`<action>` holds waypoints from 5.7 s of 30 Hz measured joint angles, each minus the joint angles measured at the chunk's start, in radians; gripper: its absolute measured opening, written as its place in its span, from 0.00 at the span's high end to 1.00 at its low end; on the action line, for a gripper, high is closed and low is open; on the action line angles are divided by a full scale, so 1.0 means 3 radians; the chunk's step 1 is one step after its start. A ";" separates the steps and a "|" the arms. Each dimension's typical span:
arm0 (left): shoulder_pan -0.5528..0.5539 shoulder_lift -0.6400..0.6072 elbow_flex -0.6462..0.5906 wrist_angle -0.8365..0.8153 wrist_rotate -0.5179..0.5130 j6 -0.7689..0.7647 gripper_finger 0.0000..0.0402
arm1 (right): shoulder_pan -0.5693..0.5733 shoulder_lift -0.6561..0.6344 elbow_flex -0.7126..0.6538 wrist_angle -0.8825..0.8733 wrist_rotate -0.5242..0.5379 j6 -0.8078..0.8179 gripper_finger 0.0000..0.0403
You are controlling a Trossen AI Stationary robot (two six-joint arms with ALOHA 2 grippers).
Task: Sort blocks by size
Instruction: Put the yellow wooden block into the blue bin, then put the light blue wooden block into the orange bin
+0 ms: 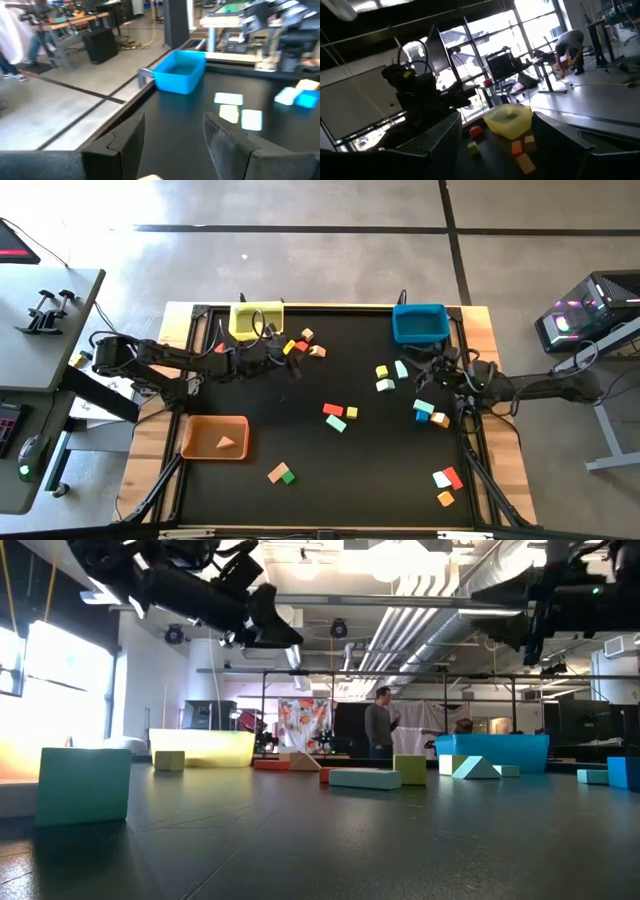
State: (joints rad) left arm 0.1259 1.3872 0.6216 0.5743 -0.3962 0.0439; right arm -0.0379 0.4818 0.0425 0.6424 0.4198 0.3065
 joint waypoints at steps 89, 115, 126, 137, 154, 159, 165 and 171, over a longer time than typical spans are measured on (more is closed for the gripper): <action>-0.0777 0.0000 0.0000 -0.0131 -0.0200 -0.0319 0.53 | -0.1265 0.3503 0.2426 -0.3736 -0.1278 -0.1069 0.62; -0.0777 0.0001 0.0001 -0.0176 -0.0200 -0.0348 0.53 | -0.1334 0.3389 0.2425 -0.4303 -0.1438 -0.0883 0.49; -0.0777 0.0001 0.0001 -0.0182 -0.0200 -0.0372 0.53 | -0.1334 0.3391 0.2426 -0.4383 -0.1440 -0.0871 0.63; -0.0777 0.0001 0.0001 -0.0182 -0.0201 -0.0372 0.53 | -0.1334 0.3391 0.2426 -0.4239 -0.1438 -0.0877 0.65; -0.0779 0.0000 0.0001 -0.0181 -0.0200 -0.0372 0.53 | -0.1994 0.2592 0.2430 -0.3413 -0.0617 -0.1112 0.66; -0.0778 0.0001 0.0001 -0.0181 -0.0201 -0.0373 0.53 | -0.2478 0.2624 0.2430 -0.3393 -0.0542 -0.1045 0.66; -0.0778 0.0001 0.0001 -0.0181 -0.0200 -0.0373 0.53 | -0.2765 0.2784 0.2430 -0.3392 -0.0543 -0.1038 0.60; -0.0779 0.0001 0.0001 -0.0181 -0.0201 -0.0373 0.53 | -0.2875 0.2892 0.2429 -0.3349 -0.0549 -0.1103 0.53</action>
State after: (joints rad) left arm -0.1078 1.3876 0.6220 0.5201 -0.4564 -0.0681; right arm -0.9005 1.3493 0.7713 -0.3624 0.2550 -0.0244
